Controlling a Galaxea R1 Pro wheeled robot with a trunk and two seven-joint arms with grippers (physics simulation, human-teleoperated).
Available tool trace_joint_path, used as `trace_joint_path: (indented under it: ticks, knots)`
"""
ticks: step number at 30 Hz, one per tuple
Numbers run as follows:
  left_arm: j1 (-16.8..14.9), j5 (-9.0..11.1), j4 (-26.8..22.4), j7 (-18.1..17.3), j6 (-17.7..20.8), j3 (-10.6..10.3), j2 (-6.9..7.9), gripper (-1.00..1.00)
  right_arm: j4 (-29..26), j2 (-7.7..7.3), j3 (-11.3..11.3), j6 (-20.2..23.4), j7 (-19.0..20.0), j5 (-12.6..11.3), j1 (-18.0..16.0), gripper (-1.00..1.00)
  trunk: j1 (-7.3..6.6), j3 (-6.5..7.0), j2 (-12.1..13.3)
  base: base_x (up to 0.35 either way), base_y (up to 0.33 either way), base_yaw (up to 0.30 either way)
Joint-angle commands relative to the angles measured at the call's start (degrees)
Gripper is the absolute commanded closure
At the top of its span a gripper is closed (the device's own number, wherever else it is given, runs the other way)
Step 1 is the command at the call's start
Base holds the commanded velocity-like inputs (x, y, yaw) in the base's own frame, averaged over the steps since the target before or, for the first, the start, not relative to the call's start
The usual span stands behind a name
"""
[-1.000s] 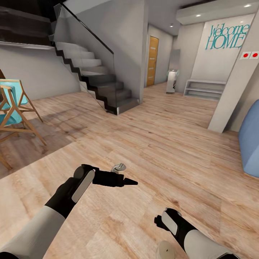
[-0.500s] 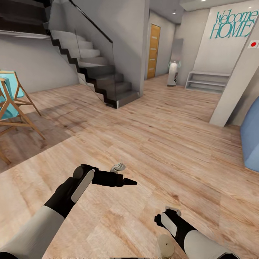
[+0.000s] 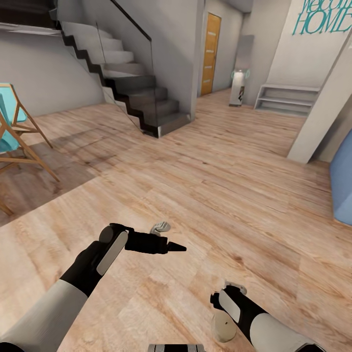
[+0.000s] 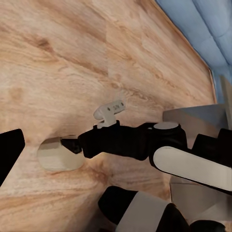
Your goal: Place each of the two pumpkins and all three candles from the living room inside a cabinet in the living room (use any cabinet), then make sure every cabinet is closed, and position the cauldron so it is next to a table in the living room.
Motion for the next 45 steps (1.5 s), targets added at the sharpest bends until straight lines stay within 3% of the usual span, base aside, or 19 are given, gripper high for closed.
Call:
trace_joint_path:
  ticks: [1,14,24,30,35,45]
  knots:
    - [0.0,-0.1,0.0,-0.3,0.2,-0.1,0.03,-1.00,0.0,-0.04,0.5,0.3,-0.4,-0.4,0.0,-1.00,0.01,-0.28,0.0,0.000,0.000,0.000]
    - [0.0,-0.1,-0.1,-0.3,0.2,-0.1,0.03,-1.00,0.4,-0.02,0.5,0.1,-0.4,-0.4,0.0,-1.00,0.35,-3.16,-0.2,0.000,0.000,0.000]
    - [0.0,-0.1,-0.3,-0.3,0.2,-0.1,0.03,-1.00,0.4,0.03,0.7,0.0,-0.4,-0.4,0.0,-1.00,0.35,-3.16,-0.2,0.000,0.000,0.000]
    - [0.0,-0.1,-0.4,-0.3,0.2,-0.1,0.03,-1.00,0.4,0.03,0.8,0.0,-0.4,-0.4,0.0,-1.00,0.50,-4.49,-0.3,0.000,0.000,0.000]
    - [0.0,-0.1,-0.7,-0.3,0.2,-0.1,0.03,-1.00,0.4,0.03,0.9,-0.1,-0.4,-0.3,0.0,-1.00,0.50,-4.49,-0.3,0.000,0.000,0.000]
    - [0.0,-0.1,-0.8,-0.3,0.2,0.0,0.03,-1.00,0.4,0.03,2.2,-4.5,-0.4,-0.3,0.0,-1.00,0.50,-4.49,-0.3,0.000,0.000,0.000]
